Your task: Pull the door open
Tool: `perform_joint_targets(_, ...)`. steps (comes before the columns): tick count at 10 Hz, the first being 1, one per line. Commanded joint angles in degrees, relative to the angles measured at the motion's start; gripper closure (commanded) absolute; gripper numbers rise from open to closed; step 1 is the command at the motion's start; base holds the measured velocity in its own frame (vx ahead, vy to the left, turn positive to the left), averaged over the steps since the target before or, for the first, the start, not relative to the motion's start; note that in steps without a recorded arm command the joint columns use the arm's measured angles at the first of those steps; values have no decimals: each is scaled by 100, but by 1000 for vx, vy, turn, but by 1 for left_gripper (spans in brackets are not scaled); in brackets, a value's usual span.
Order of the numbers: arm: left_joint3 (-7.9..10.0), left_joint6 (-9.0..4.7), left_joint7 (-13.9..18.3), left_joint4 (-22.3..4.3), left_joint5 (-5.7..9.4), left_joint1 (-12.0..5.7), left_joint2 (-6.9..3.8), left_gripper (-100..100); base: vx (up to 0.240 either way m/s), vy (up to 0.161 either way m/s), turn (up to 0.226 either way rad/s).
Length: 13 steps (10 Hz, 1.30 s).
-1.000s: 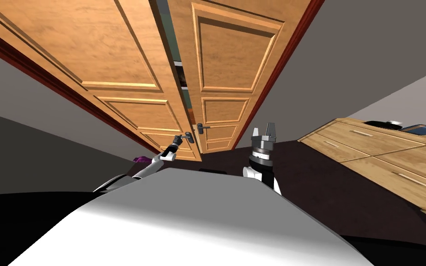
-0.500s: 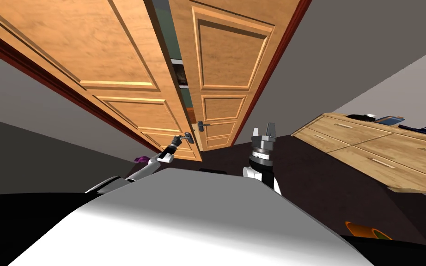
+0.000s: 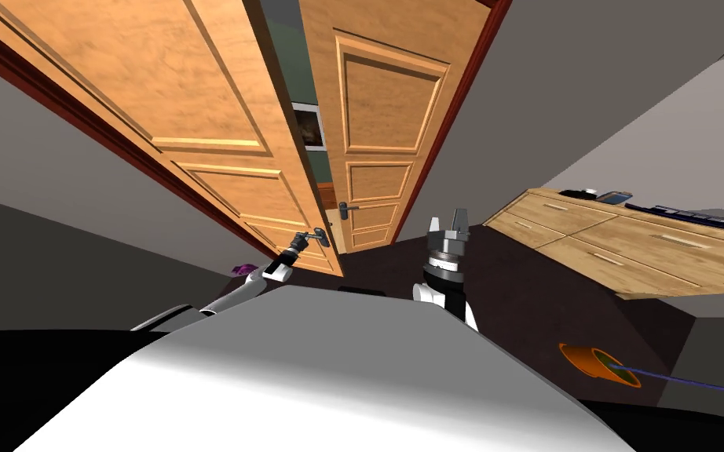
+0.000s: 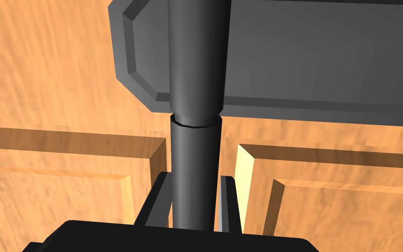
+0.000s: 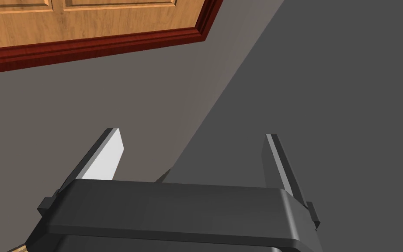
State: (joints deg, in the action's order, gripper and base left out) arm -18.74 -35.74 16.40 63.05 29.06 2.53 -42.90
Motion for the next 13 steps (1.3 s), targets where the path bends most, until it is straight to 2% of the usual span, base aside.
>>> perform_joint_targets(1,0,0,0,0,0,0,0,100,-75,27,-3)
perform_joint_targets(2,-132,-180,77,25,32,107,-136,100,-179,79,-183)
perform_joint_targets(3,-163,-226,96,33,40,130,-168,100,-235,106,-180)
perform_joint_targets(9,-587,-852,352,130,149,436,-614,100,-196,97,-157)
perform_joint_targets(10,-481,-776,340,87,165,397,-630,100,-107,50,-23)
perform_joint_targets(11,-593,-952,405,57,177,478,-718,100,-176,82,-167)
perform_joint_targets(13,-669,-1088,451,39,187,523,-784,100,-226,107,-177)
